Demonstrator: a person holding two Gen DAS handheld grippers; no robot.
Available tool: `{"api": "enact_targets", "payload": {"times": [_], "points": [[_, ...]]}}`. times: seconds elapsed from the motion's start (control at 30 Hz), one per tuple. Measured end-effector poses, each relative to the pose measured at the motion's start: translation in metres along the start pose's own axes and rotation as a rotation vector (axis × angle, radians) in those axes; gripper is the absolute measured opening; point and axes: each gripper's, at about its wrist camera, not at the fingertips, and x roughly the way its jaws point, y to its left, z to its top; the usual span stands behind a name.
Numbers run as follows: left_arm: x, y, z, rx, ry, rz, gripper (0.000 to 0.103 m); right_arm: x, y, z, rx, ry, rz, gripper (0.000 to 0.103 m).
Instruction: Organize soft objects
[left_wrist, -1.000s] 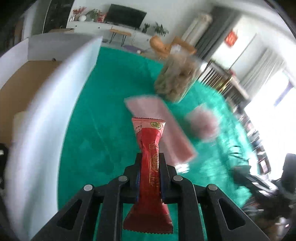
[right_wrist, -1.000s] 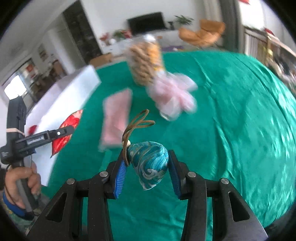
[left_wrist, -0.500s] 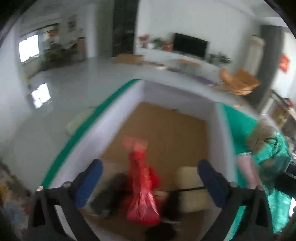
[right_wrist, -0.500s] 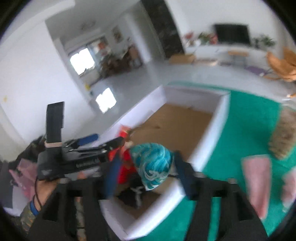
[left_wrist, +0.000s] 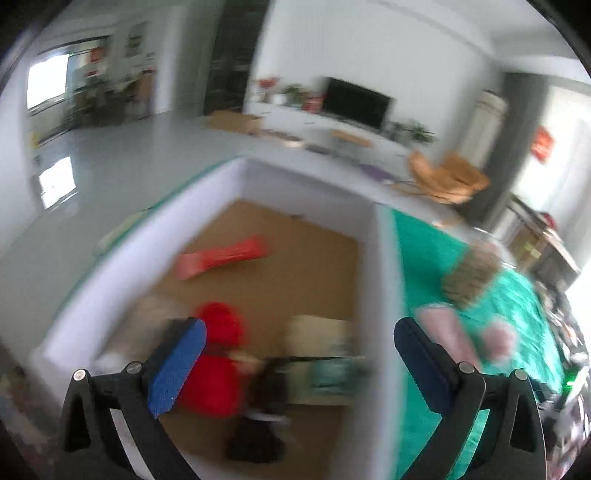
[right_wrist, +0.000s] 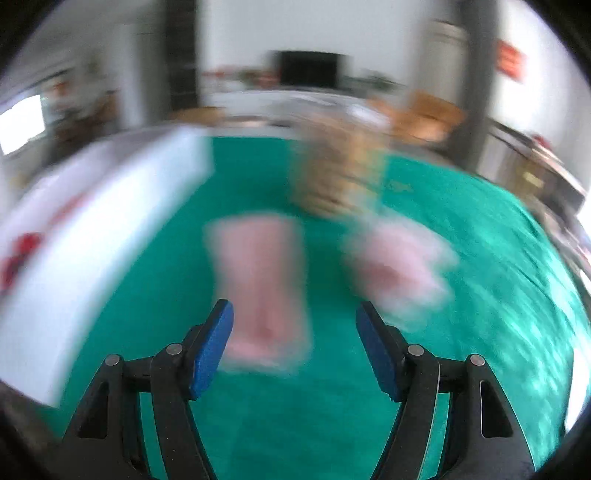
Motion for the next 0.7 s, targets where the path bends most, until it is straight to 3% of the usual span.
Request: {"api": "enact_targets", "payload": {"times": [0.17, 0.37, 0.53, 0.7], "points": [[0.001, -0.089, -0.008, 0.118, 0.021, -0.179, 0.101, 0.008, -0.106, -0.046, 0.205, 0.045, -0.213, 0.072], [0.033, -0.169, -0.041, 0.206, 0.192, -0.288, 0.101, 0.046, -0.148, -0.050, 0.313, 0.130, -0.238, 0.072], [0.058, -0.187, -0.080, 0.266, 0.289, -0.235, 0.101, 0.032, -0.154, -0.060, 0.314, 0.125, -0.216, 0.077], [0.094, -0.175, -0.108, 0.209, 0.401, -0.198, 0.101, 0.037, -0.151, -0.057, 0.311, 0.130, -0.212, 0.080]]}}
